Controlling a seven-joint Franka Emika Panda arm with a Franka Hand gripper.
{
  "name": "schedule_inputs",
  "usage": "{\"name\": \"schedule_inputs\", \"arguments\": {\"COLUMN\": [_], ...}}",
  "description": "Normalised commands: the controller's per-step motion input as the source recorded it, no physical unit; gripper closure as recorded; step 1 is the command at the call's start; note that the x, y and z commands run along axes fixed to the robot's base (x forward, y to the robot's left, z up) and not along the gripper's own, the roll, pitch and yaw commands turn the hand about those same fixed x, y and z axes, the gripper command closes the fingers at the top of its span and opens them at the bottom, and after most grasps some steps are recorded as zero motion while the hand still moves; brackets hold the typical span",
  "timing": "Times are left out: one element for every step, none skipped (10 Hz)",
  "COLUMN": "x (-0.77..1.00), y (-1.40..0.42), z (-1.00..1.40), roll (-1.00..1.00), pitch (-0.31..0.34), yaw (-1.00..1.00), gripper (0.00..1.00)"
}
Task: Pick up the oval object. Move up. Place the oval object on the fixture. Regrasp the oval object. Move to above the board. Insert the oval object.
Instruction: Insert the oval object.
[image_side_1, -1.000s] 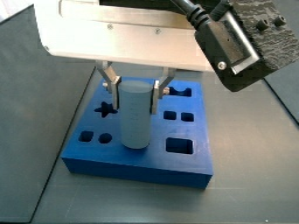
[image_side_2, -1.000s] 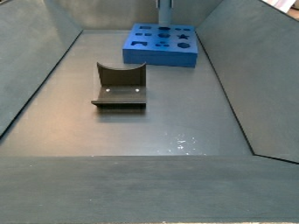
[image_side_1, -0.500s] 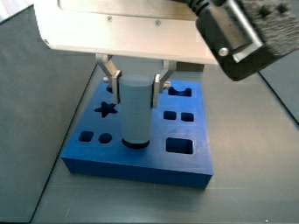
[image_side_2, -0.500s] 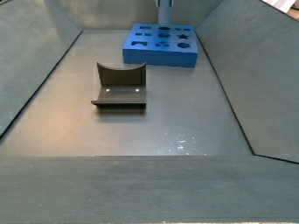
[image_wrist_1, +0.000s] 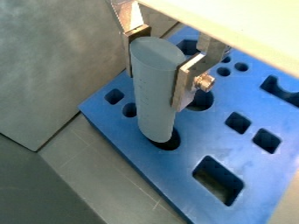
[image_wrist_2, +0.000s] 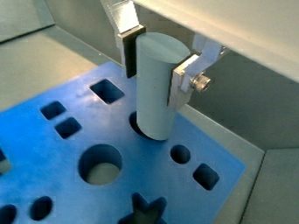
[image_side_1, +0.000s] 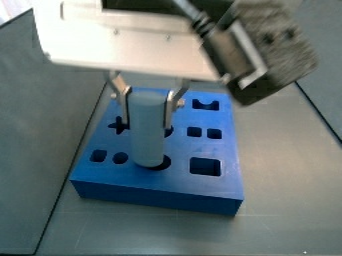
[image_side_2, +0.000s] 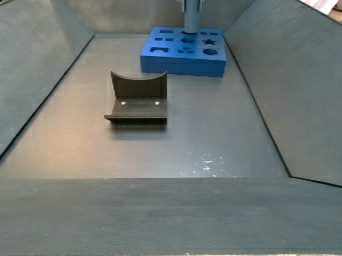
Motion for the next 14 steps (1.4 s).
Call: {"name": "schedule_inputs", "arguments": {"x": [0.0, 0.01, 0.13, 0.25, 0.37, 0.31, 0.23, 0.03, -0.04, -0.1, 0.0, -0.03, -0.05, -0.03], "y": [-0.01, -0.05, -0.04, -0.08, -0.05, 0.0, 0.0, 0.1, 0.14, 0.07, 0.0, -0.05, -0.23, -0.2], "z": [-0.04, -0.14, -0.11, -0.05, -0.03, 0.0, 0.0, 0.0, -0.01, -0.03, 0.0, -0.11, -0.25, -0.12], "roll": [0.0, 0.0, 0.0, 0.0, 0.0, 0.0, 0.0, 0.0, 0.01, 0.04, 0.0, 0.0, 0.0, 0.0], "pitch": [-0.017, -0.007, 0.0, 0.0, 0.0, 0.0, 0.0, 0.0, 0.0, -0.011, -0.01, -0.043, -0.06, -0.056], "yaw": [0.0, 0.0, 0.0, 0.0, -0.08, -0.05, 0.0, 0.0, 0.0, 0.0, 0.0, 0.0, -0.01, 0.0], "gripper": [1.0, 1.0, 1.0, 1.0, 1.0, 1.0, 1.0, 1.0, 1.0, 1.0, 1.0, 1.0, 1.0, 1.0]}}
